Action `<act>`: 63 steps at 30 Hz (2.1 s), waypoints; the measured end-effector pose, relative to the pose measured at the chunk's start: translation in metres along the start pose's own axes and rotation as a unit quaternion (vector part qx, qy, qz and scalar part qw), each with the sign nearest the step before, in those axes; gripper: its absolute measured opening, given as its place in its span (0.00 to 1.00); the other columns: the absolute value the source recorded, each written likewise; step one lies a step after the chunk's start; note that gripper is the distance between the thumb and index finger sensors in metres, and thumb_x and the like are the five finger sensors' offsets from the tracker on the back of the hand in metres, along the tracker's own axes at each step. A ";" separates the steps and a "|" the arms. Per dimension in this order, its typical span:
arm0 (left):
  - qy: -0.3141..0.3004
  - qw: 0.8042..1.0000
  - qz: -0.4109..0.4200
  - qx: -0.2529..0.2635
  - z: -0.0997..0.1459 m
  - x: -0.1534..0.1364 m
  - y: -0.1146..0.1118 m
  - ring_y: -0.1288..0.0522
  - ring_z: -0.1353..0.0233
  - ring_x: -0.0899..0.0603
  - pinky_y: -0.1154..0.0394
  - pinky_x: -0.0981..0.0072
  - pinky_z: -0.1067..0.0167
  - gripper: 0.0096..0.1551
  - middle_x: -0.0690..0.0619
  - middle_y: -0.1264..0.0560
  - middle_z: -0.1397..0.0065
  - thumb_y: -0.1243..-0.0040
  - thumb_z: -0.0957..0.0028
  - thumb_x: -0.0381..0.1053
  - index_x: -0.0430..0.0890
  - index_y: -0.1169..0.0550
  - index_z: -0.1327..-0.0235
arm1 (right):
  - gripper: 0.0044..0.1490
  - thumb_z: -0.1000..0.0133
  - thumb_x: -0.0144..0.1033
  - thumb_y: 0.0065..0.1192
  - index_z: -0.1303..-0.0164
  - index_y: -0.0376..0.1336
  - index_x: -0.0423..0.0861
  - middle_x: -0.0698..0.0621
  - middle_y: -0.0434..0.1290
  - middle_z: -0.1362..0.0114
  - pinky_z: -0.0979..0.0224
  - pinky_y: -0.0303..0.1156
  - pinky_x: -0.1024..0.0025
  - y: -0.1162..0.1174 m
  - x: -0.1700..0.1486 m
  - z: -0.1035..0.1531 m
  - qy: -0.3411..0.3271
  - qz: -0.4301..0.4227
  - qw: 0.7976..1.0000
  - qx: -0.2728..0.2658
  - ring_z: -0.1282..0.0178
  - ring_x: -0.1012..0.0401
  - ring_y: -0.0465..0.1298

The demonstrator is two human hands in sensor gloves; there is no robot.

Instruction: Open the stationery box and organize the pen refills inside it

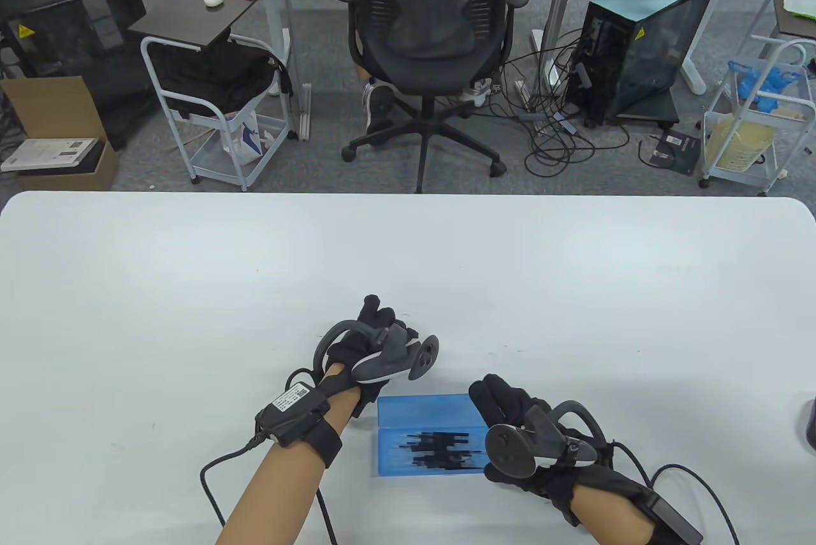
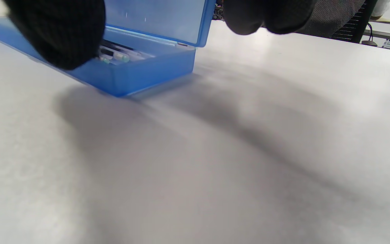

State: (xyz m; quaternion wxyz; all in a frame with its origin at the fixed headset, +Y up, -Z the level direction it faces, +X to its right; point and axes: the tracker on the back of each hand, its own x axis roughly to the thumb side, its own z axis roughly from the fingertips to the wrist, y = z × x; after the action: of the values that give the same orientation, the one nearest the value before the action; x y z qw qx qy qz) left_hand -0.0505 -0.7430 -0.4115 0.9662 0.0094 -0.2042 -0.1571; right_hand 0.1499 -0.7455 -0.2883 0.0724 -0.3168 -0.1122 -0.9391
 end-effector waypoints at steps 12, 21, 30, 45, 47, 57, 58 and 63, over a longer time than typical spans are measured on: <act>-0.003 1.000 0.002 -0.017 -0.012 0.003 -0.007 0.26 0.20 0.55 0.45 0.47 0.11 0.29 0.69 0.18 0.32 0.23 0.52 0.47 0.65 0.22 0.38 | 0.80 0.49 0.58 0.66 0.21 0.16 0.37 0.27 0.27 0.14 0.21 0.60 0.36 0.000 0.000 0.000 0.000 -0.001 1.000 0.000 0.16 0.31 0.55; -0.020 0.999 0.003 -0.032 -0.011 0.003 -0.006 0.25 0.20 0.55 0.47 0.44 0.11 0.28 0.67 0.17 0.34 0.24 0.51 0.47 0.62 0.22 0.37 | 0.80 0.49 0.58 0.66 0.21 0.16 0.37 0.27 0.27 0.14 0.21 0.60 0.36 0.000 0.000 0.000 0.000 -0.003 1.000 0.001 0.16 0.31 0.55; -0.007 0.999 0.012 -0.048 -0.012 -0.001 -0.003 0.22 0.23 0.49 0.48 0.38 0.12 0.33 0.62 0.17 0.35 0.26 0.52 0.49 0.54 0.25 0.32 | 0.80 0.49 0.58 0.66 0.21 0.16 0.37 0.27 0.26 0.14 0.21 0.60 0.35 0.000 -0.001 0.000 0.000 -0.004 1.000 0.002 0.16 0.31 0.55; -0.056 0.993 0.057 0.087 0.073 0.007 0.087 0.21 0.25 0.44 0.46 0.31 0.17 0.33 0.57 0.17 0.36 0.26 0.52 0.48 0.49 0.24 0.32 | 0.80 0.49 0.58 0.66 0.21 0.16 0.37 0.27 0.27 0.13 0.21 0.60 0.35 0.000 -0.001 0.000 0.001 -0.002 1.000 0.002 0.16 0.31 0.55; -0.066 0.991 0.055 0.103 0.090 0.017 0.095 0.21 0.26 0.44 0.45 0.31 0.17 0.33 0.57 0.17 0.36 0.25 0.52 0.48 0.49 0.24 0.32 | 0.80 0.49 0.58 0.66 0.21 0.16 0.38 0.27 0.27 0.13 0.21 0.60 0.35 0.000 -0.001 0.000 0.001 -0.002 1.000 0.002 0.16 0.31 0.55; -0.116 0.987 0.024 0.105 0.139 0.081 0.076 0.20 0.26 0.43 0.45 0.30 0.18 0.32 0.56 0.17 0.36 0.25 0.52 0.48 0.48 0.23 0.32 | 0.80 0.49 0.58 0.66 0.21 0.17 0.37 0.27 0.27 0.13 0.21 0.60 0.36 0.000 -0.001 0.000 0.002 0.001 1.000 0.000 0.16 0.31 0.55; -0.120 0.987 0.017 0.103 0.139 0.088 0.071 0.20 0.27 0.43 0.45 0.30 0.18 0.32 0.56 0.17 0.37 0.25 0.52 0.48 0.48 0.23 0.32 | 0.80 0.49 0.58 0.66 0.21 0.17 0.37 0.27 0.27 0.13 0.21 0.60 0.36 0.000 -0.001 0.000 0.002 0.002 1.000 0.000 0.16 0.31 0.55; -0.125 0.988 0.009 0.087 0.134 0.103 0.055 0.20 0.27 0.43 0.44 0.30 0.19 0.32 0.57 0.16 0.37 0.25 0.52 0.48 0.47 0.23 0.33 | 0.80 0.49 0.58 0.66 0.21 0.17 0.37 0.27 0.27 0.13 0.21 0.60 0.36 0.000 0.000 0.000 0.003 0.004 1.000 -0.001 0.16 0.31 0.56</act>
State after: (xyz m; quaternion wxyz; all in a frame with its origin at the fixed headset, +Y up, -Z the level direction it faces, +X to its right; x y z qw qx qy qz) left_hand 0.0024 -0.7166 -0.2440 0.9302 0.0716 -0.3358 -0.1297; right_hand 0.1499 -0.7452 -0.2886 0.0757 -0.3147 -0.1103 -0.9397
